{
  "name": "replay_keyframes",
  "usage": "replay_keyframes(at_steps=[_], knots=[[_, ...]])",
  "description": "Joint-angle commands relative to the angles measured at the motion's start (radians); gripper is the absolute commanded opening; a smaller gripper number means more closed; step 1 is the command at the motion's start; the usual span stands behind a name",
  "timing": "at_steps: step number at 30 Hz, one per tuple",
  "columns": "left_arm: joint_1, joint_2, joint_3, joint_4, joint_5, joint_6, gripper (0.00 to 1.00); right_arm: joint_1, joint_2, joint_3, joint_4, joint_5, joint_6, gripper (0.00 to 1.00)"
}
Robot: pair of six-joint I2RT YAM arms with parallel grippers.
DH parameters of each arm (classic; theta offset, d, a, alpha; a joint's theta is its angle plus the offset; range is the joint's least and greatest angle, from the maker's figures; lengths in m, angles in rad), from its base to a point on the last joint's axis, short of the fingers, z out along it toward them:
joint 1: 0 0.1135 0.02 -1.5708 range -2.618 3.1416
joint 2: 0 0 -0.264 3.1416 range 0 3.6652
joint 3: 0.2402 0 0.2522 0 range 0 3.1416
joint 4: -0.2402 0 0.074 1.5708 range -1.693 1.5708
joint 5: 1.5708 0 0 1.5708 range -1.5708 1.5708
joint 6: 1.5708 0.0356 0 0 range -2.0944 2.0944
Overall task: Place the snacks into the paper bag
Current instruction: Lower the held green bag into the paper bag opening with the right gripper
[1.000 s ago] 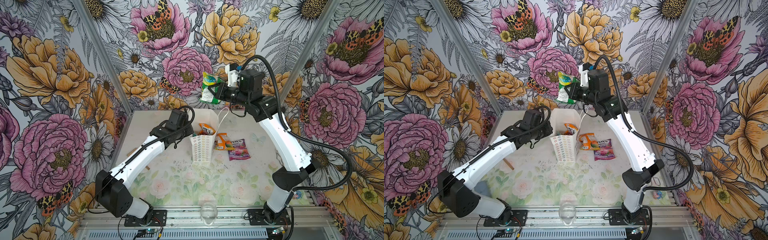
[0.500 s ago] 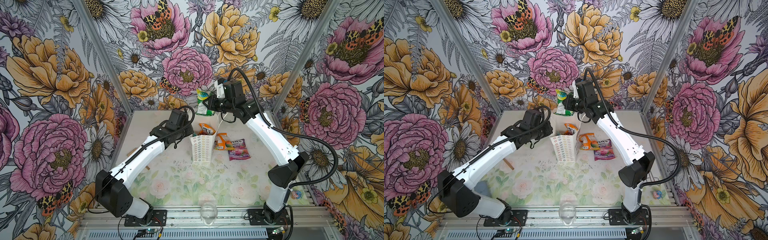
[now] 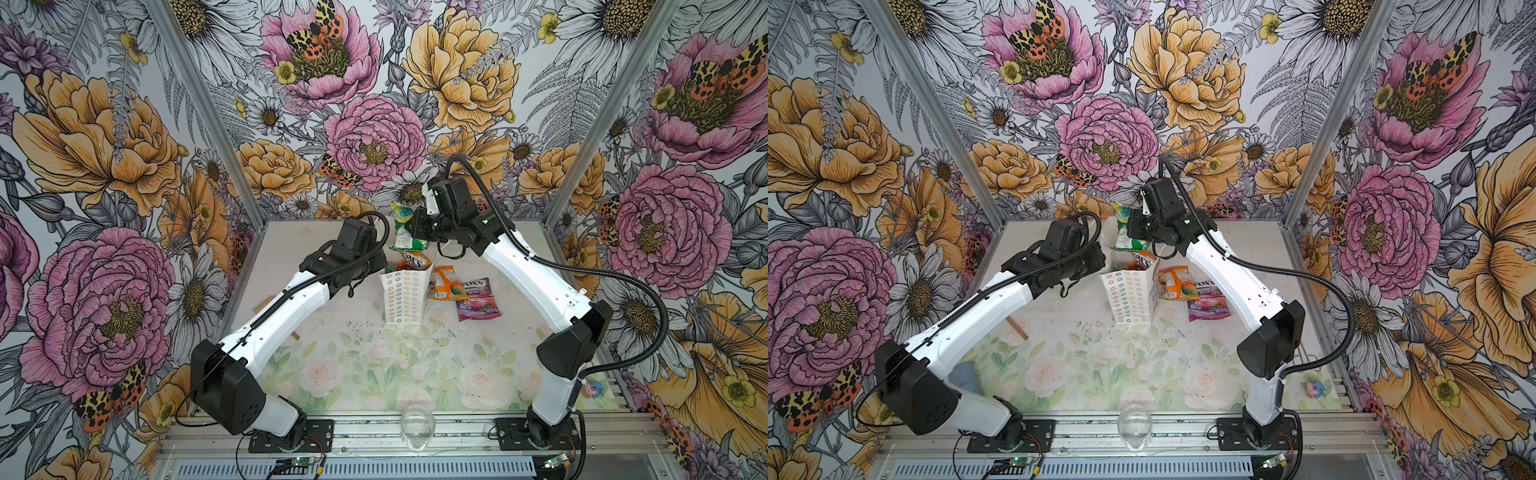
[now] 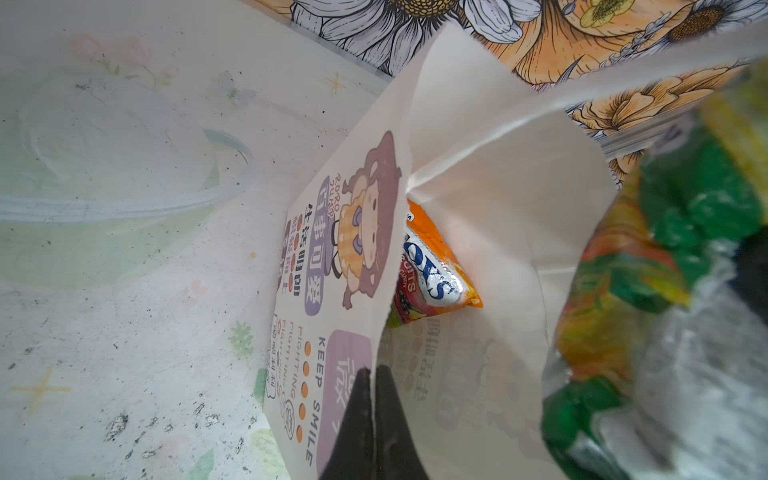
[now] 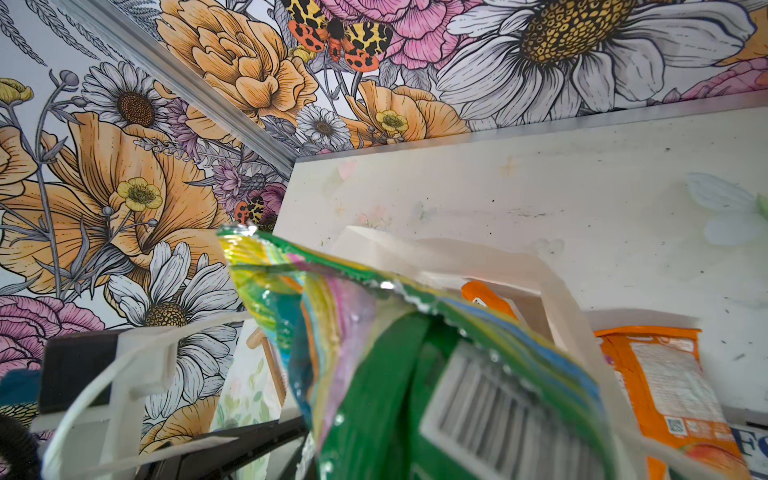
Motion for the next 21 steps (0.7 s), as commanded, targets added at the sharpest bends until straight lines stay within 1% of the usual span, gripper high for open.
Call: replay_keyframes(at_steps=[1,14,21], knots=[[-0.003,-0.018,0.012,0.003,0.005,0.007,0.0,0.015,-0.056,-0.018,0.006,0.034,-0.013,0.0],[-0.007,-0.019,0.007,0.003,0.006,0.004,0.0,0.055,-0.099,-0.111,0.004,0.066,0.01,0.0],[-0.011,-0.023,0.003,0.003,0.005,0.001,0.0,0.076,-0.129,-0.15,0.004,0.069,0.034,0.03]])
